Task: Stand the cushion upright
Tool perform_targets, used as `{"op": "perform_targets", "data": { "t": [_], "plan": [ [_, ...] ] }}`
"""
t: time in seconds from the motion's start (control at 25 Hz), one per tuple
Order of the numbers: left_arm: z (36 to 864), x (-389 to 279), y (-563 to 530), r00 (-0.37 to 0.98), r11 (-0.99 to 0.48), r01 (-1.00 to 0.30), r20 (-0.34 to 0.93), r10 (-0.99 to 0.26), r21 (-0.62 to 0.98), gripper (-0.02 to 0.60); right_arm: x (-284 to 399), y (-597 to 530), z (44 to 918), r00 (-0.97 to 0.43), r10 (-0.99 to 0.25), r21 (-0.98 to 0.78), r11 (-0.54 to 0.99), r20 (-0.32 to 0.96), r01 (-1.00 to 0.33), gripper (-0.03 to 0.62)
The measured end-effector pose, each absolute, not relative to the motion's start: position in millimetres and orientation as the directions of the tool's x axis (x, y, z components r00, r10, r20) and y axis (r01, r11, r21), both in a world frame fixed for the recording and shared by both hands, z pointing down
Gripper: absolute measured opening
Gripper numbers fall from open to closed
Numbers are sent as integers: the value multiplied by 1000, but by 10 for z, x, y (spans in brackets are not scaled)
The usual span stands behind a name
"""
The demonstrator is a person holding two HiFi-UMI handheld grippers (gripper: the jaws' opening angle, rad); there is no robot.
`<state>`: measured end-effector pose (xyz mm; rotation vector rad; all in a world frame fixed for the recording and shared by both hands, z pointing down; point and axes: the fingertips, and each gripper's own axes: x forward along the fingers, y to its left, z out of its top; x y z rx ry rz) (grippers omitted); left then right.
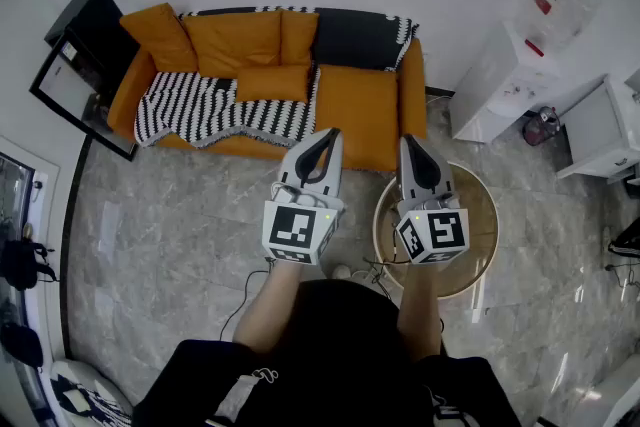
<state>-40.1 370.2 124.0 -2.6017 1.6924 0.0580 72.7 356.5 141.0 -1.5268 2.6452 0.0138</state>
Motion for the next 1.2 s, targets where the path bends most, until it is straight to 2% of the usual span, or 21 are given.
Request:
{"op": "perform_targets", "data": {
  "t": [0.16,0.56,0.88,1.2],
  "plan": [
    [1333,-323,3738,403,-403,-915,-39,-915,-7,8,864,3584,1415,-486,-865,-78,496,-123,-865,12],
    [1579,-512,3846,320,-320,-946,-9,-947,47,8,1247,3586,1599,-449,-889,-91,457,-94,-885,12],
    [1663,-1056,3873,204,-202,-974,7,-979,107,8,1109,3468,1658,-491,-866,-107,499,-88,-860,12],
    [1760,-906,3621,262,-261,-957,-10,-965,123,8,962,3204,1716,-512,-854,-101,520,-96,-848,12]
  ]
}}
